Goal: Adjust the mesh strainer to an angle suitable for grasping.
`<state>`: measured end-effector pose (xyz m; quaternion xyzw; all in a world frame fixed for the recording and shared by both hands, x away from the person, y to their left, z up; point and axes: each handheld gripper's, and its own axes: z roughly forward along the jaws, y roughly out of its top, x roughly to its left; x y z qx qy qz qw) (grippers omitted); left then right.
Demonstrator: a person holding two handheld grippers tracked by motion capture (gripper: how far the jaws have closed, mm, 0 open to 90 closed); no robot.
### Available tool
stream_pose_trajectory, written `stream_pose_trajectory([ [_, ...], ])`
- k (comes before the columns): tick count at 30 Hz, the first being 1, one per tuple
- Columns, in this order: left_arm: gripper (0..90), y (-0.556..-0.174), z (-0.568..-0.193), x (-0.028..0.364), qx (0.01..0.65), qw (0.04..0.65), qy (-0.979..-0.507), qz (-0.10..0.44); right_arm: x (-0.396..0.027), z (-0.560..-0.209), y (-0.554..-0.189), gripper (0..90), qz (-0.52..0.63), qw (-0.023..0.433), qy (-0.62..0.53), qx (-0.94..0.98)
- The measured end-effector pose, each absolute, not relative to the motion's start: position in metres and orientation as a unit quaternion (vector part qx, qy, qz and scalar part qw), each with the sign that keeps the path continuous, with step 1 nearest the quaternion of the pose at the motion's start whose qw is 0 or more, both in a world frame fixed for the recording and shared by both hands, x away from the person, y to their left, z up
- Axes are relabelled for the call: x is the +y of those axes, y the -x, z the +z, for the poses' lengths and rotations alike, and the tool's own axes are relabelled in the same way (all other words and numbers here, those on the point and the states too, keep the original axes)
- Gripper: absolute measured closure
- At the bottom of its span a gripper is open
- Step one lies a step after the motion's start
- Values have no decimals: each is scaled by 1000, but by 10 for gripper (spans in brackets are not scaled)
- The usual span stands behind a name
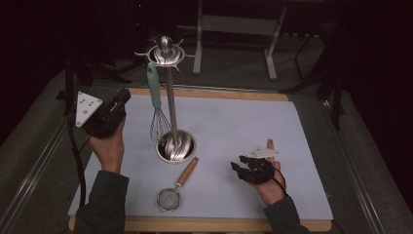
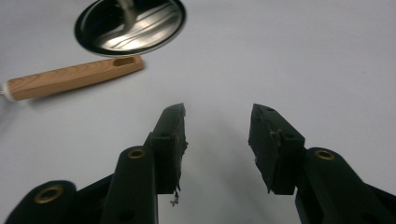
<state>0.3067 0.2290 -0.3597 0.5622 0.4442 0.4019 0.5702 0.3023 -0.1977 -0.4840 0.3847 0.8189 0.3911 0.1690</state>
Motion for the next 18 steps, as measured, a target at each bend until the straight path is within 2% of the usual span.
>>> stream_pose_trajectory([
  [9, 781, -300, -404, 238, 478, 553, -568, 378, -174, -482, -295, 534, 404, 143, -368, 825],
  [18, 752, -291, -441, 237, 493, 528, -589, 363, -134, -485, -286, 452, 403, 110, -346, 840],
])
